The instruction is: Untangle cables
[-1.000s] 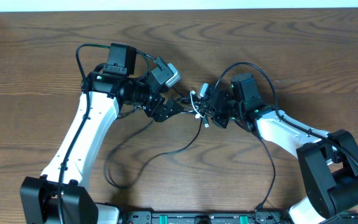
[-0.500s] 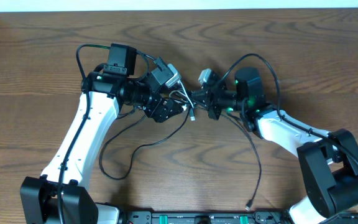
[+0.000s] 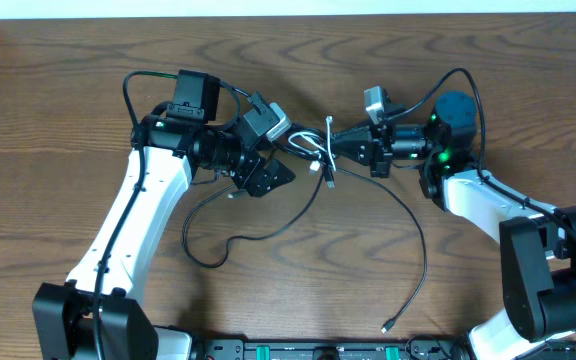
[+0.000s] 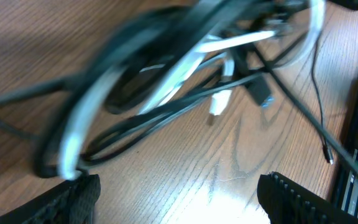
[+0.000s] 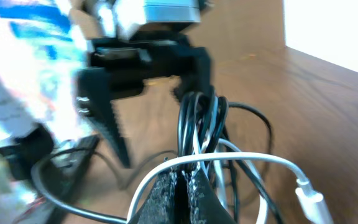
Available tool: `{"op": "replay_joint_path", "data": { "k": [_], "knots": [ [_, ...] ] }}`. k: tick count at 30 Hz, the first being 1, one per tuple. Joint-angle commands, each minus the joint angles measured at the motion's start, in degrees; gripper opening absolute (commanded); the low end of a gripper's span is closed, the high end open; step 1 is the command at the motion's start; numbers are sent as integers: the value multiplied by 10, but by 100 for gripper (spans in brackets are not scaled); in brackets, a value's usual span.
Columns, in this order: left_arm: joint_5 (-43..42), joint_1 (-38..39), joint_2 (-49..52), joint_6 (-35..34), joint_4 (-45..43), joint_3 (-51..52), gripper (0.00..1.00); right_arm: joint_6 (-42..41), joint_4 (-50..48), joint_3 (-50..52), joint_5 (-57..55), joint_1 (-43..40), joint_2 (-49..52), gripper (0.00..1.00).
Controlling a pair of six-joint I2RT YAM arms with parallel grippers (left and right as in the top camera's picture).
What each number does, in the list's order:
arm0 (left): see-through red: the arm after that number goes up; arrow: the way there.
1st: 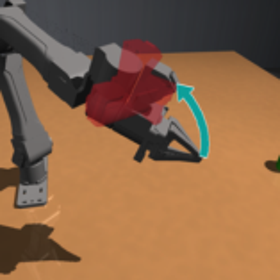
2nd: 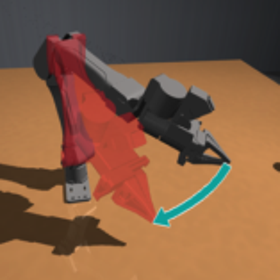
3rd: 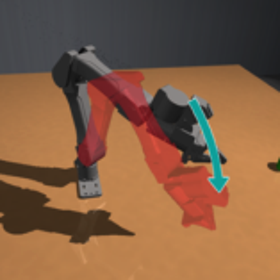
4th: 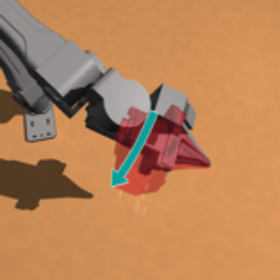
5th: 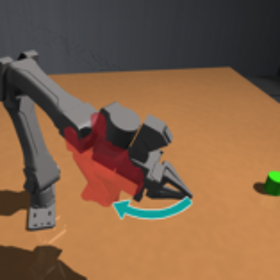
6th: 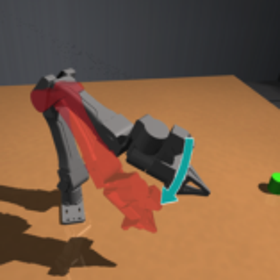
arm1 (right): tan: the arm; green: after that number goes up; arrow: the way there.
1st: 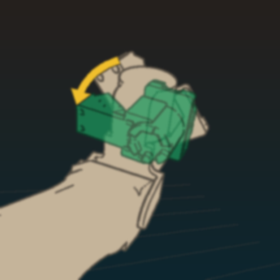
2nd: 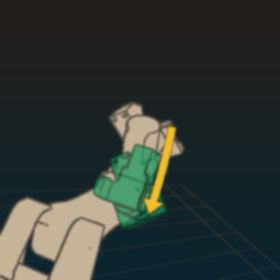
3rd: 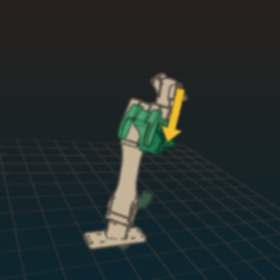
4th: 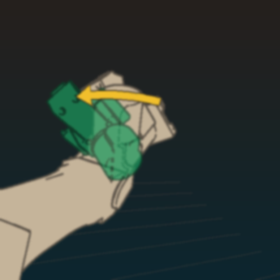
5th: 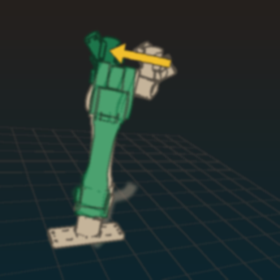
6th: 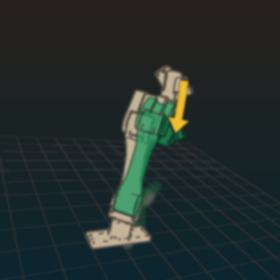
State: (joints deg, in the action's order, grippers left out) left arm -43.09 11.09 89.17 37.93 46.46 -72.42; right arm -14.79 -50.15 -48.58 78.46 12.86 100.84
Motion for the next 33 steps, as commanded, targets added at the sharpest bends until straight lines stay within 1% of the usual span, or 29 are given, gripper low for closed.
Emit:
{"op": "replay_joint_path", "data": {
  "k": [1,6,10,14,17,20,23,26,28,30,31,32,33],
  "knots": [
    [3,1,9,6,2,-1,86,-55,-30,-4,88,-4,-5,1],
    [3,1,9,6,1,-1,86,-58,-36,-4,109,-13,-5,1],
    [2,1,8,6,-24,-1,86,-58,-37,-4,109,-29,-5,1],
    [-27,1,8,19,-45,-1,86,-67,-36,-4,109,-41,-5,1],
    [-58,6,9,54,-45,-1,93,-71,-37,-4,109,-37,-5,1],
    [-57,26,9,76,-45,-1,100,-71,-37,-4,109,-29,-5,1],
    [-11,35,9,103,-49,-1,100,-78,-37,-4,109,-27,-5,1],
    [77,34,9,105,-61,-1,99,-90,-37,-4,109,-28,-5,1],
    [88,34,9,115,-63,-1,99,-90,-37,-4,109,-28,-5,1],
    [63,34,9,128,-62,-1,100,-90,-37,-4,109,-27,-5,1],
    [43,34,9,129,-62,-1,95,-90,-37,-4,109,-27,-5,1],
    [26,34,9,131,-62,-1,82,-95,-37,-4,109,-27,-5,1],
    [1,34,9,139,-61,-1,60,-99,-37,-4,109,-27,-5,1]
  ]
}}
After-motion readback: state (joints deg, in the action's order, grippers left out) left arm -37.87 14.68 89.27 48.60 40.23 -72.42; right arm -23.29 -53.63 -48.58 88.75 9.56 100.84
